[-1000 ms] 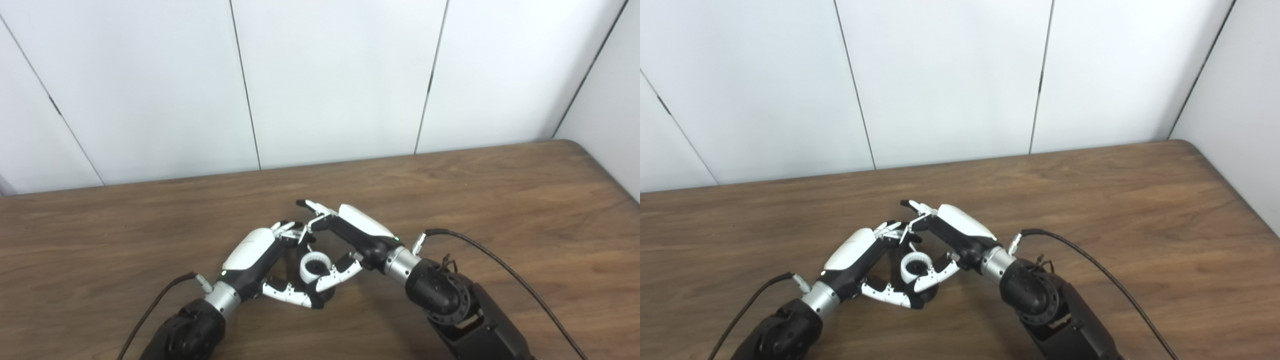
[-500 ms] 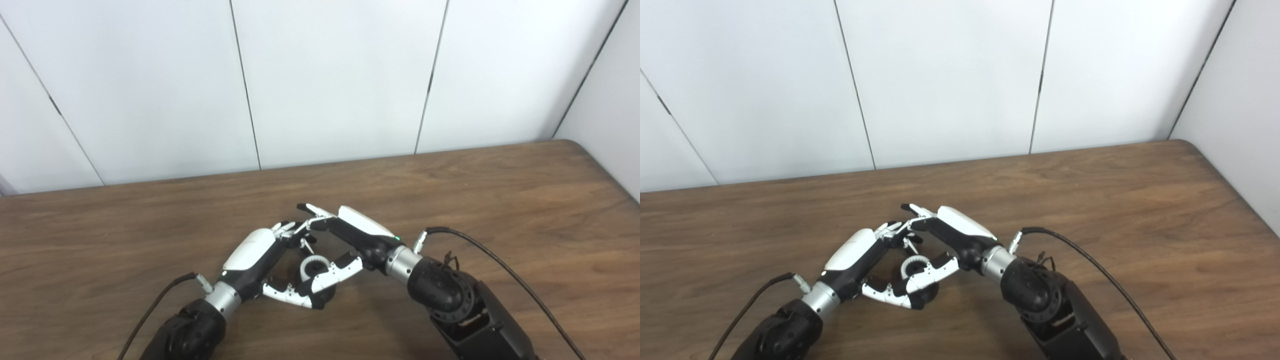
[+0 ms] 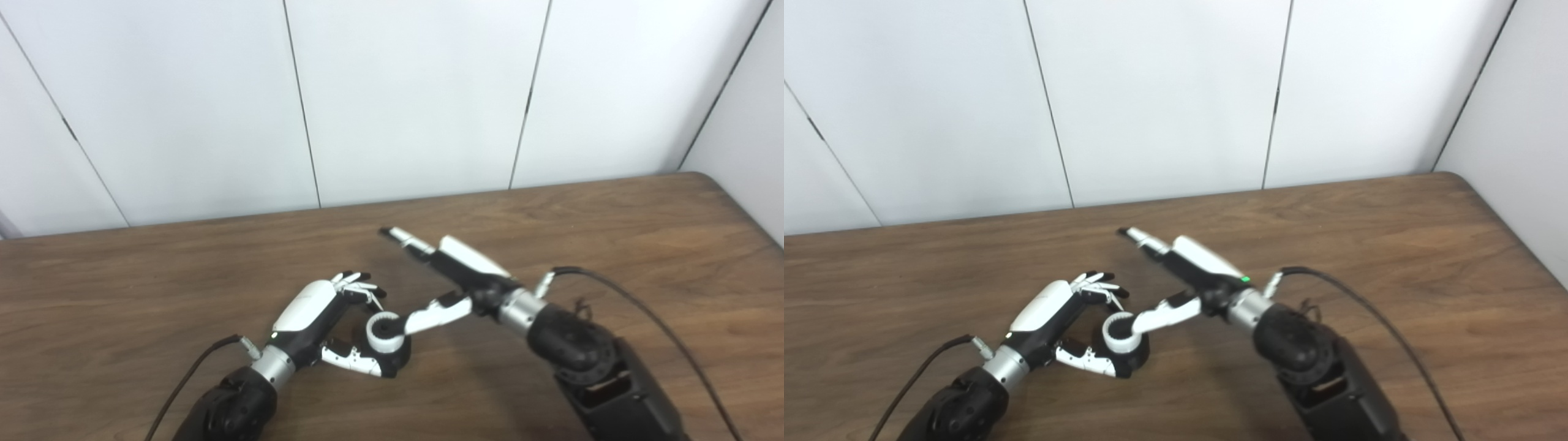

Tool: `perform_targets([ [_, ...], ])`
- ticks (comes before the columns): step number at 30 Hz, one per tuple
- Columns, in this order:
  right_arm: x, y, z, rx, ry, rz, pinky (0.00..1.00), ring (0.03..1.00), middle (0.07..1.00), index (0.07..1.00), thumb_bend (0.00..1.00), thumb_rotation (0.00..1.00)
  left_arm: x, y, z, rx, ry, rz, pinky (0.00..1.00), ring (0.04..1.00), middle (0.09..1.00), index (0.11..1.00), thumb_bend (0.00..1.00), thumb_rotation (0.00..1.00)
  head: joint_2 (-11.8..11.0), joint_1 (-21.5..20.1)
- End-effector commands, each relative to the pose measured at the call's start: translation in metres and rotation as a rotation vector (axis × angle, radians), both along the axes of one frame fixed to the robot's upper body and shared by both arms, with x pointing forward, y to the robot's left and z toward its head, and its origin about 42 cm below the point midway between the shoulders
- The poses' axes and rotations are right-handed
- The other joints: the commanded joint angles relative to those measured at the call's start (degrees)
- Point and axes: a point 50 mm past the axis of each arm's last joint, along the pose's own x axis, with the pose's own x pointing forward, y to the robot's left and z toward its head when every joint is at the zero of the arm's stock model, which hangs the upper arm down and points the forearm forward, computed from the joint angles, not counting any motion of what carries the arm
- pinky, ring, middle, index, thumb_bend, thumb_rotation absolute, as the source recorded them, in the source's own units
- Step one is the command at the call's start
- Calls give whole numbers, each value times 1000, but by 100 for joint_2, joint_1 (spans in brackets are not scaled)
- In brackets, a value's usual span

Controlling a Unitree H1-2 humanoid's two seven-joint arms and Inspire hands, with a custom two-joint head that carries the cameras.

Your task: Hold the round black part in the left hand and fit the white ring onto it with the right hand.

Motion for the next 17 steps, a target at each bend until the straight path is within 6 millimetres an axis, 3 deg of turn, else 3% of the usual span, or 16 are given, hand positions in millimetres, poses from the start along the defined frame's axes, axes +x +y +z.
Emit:
perform_targets([
  [1,-9,-16,15,33,-66,-40,1000,1000,1000,1000,1000,620,11,-5,17,-18,-70,-9,1000,942,796,472,516,53,-4,-6],
  [7,-54,-67,2,77,-70,-151,999,1000,1000,1000,945,678,12,-5,13,-19,-67,-6,1000,943,801,471,515,54,-20,13],
  [17,-122,-109,-18,213,-5,-324,996,1000,1000,1000,850,672,12,2,12,-18,-63,8,1000,947,799,471,515,55,-32,72],
])
